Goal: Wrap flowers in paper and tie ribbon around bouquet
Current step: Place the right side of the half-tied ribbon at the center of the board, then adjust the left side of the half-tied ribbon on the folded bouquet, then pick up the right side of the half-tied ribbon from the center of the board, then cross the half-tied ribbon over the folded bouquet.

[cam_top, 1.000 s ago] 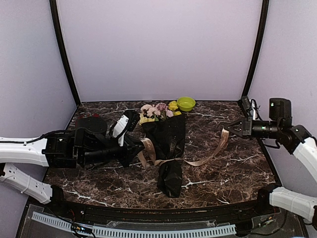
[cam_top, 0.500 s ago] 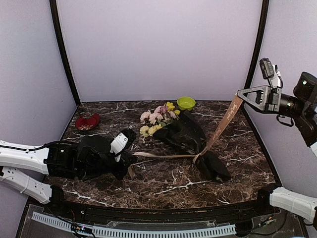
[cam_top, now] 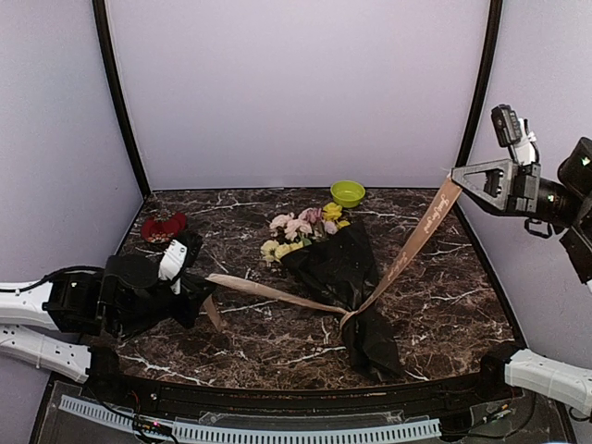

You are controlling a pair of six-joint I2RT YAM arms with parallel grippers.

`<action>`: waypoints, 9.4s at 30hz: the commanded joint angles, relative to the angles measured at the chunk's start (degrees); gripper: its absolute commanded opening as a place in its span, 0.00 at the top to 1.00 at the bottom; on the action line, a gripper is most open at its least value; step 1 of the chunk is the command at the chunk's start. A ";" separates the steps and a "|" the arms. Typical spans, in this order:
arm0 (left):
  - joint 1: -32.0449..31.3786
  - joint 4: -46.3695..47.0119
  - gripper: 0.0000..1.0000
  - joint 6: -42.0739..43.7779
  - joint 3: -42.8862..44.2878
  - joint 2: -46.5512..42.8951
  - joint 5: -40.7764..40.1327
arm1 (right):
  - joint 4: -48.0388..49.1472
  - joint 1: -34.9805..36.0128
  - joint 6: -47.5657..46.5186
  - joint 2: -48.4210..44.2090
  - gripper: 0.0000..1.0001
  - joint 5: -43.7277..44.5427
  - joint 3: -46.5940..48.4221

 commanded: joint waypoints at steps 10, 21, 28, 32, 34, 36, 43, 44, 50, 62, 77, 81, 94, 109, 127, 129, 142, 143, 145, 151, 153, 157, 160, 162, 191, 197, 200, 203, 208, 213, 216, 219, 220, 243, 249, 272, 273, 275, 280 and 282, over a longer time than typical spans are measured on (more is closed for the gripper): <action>0.01 -0.44 1.00 -0.20 -1.64 -1.23 -3.39 | -13.11 0.72 -11.48 0.36 1.00 23.34 -13.84; -0.02 9.71 1.00 11.52 6.93 7.15 2.48 | -26.96 0.31 -18.21 0.23 0.96 53.85 -23.19; -0.06 15.24 1.00 17.35 14.34 13.81 9.28 | -19.75 0.36 -22.32 -0.09 0.51 45.78 -21.20; -0.10 18.11 1.00 19.63 17.21 16.56 12.23 | -7.36 3.42 -23.31 0.03 0.50 24.79 -23.79; -0.09 18.97 1.00 20.16 18.46 17.72 13.05 | -1.97 8.98 -22.47 0.54 0.50 22.62 -25.39; -0.10 19.61 1.00 20.37 20.03 18.82 13.39 | 2.56 16.16 -22.75 1.52 0.50 26.35 -26.36; -0.13 19.97 1.00 22.67 23.71 22.18 14.14 | 15.94 35.22 -27.80 12.11 0.40 38.32 -26.55; -0.09 20.04 1.00 22.92 23.99 22.46 14.19 | 16.83 36.64 -28.58 14.22 0.35 38.59 -26.32; -0.12 20.57 1.00 24.59 25.16 23.61 13.80 | 21.33 41.80 -31.11 24.68 0.34 41.80 -24.54; -0.12 19.58 1.00 25.00 25.24 24.09 12.42 | 28.18 42.41 -30.19 33.77 0.69 47.38 -25.03; 4.88 14.90 1.00 10.06 8.15 22.21 8.92 | 28.15 42.41 -32.05 30.39 1.00 31.90 -27.82; 4.40 20.94 0.71 7.40 -1.30 23.89 14.41 | 27.83 42.41 -32.69 30.22 1.00 28.99 -28.42; 0.19 45.10 0.25 27.41 -12.23 22.96 23.81 | 23.82 42.32 -35.53 31.91 1.00 27.60 -25.81; 0.04 80.47 0.45 28.00 -5.90 48.25 28.40 | 24.01 41.10 -34.72 28.47 1.00 30.14 -27.94; -1.02 77.98 1.00 26.00 -3.26 51.88 23.40 | -4.30 38.59 -16.00 24.33 0.52 68.69 -21.53; -1.08 77.84 1.00 26.13 -3.18 51.83 23.48 | -14.72 35.87 -6.00 21.86 0.44 78.76 -21.83; -1.61 75.12 1.00 27.17 -1.45 52.37 23.59 | -15.65 27.03 15.62 12.72 0.37 83.65 -40.99; -1.63 75.08 1.00 27.18 -1.41 52.39 23.54 | -14.34 27.09 14.73 13.99 0.37 82.76 -41.39; -1.70 75.08 1.00 27.16 -1.41 52.43 23.34 | -12.50 26.94 13.42 16.43 0.38 80.81 -41.00; -1.76 74.73 1.00 27.11 -1.41 52.22 22.88 | -9.07 26.85 12.95 20.62 0.47 78.09 -41.49; -1.79 74.57 1.00 27.20 -1.41 52.26 22.94 | -6.97 26.77 12.97 20.76 0.58 76.58 -42.61; -1.80 74.33 1.00 27.32 -1.48 52.06 22.94 | -6.15 25.91 13.28 19.24 1.00 74.99 -43.99; -1.74 74.29 1.00 27.32 -1.71 51.82 22.80 | -8.10 24.98 11.27 13.50 1.00 75.94 -43.48; -1.73 74.28 1.00 27.32 -1.91 51.69 22.74 | -7.96 24.84 6.99 8.11 1.00 77.56 -41.71; -3.90 74.85 1.00 30.14 -4.81 49.79 21.10 | -3.07 46.45 -23.62 61.02 0.49 45.06 26.28; -3.91 75.53 1.00 29.76 -5.24 49.55 20.36 | -6.84 45.54 -31.38 58.77 0.32 41.73 28.36; -3.91 77.15 1.00 28.97 -6.17 49.10 21.16 | -6.21 43.27 -34.58 52.91 0.32 41.02 24.57; -3.91 78.33 1.00 28.53 -6.80 49.00 21.79 | -3.66 39.01 -34.65 45.66 0.33 34.24 15.08; -3.77 76.93 1.00 27.68 -6.06 48.99 22.11 | 1.38 35.56 -36.66 35.92 0.39 25.88 -1.52; -3.29 77.00 1.00 26.18 -6.55 48.36 23.31 | 13.03 35.55 -35.57 28.41 0.40 17.75 -16.11; -3.10 77.09 1.00 26.01 -6.77 48.29 23.52 | 19.95 35.63 -34.98 25.84 0.38 16.91 -21.78; -2.94 76.82 1.00 25.87 -6.69 48.25 23.84 | 22.70 35.64 -35.08 26.85 0.38 18.43 -23.96; -2.90 76.70 1.00 25.83 -6.54 48.26 23.85 | 22.90 35.64 -35.24 27.86 0.38 18.41 -24.01; -2.33 73.98 0.97 24.46 -7.24 46.67 24.40 | 27.85 35.87 -30.98 36.61 1.00 15.74 -24.40; -2.33 62.57 0.29 20.01 -7.02 39.60 23.18 | 26.52 34.42 -29.65 34.98 1.00 20.41 -24.65; 20.70 6.51 0.33 -17.54 -7.67 23.94 13.94 | 25.80 34.23 -28.85 37.81 1.00 19.43 -23.10; 20.70 7.54 0.33 -16.29 -7.60 25.05 14.20 | 25.78 34.23 -28.78 37.80 1.00 19.50 -23.07; 20.70 8.60 0.35 -15.06 -7.14 27.46 14.18 | 25.74 34.23 -28.69 37.72 1.00 19.44 -23.10; 20.70 9.93 0.45 -13.53 -5.13 31.97 16.17 | 25.77 34.23 -28.32 37.33 1.00 19.73 -23.11; 20.70 9.73 0.51 -13.68 -4.62 32.76 16.71 | 25.56 34.23 -28.40 37.21 1.00 19.74 -23.02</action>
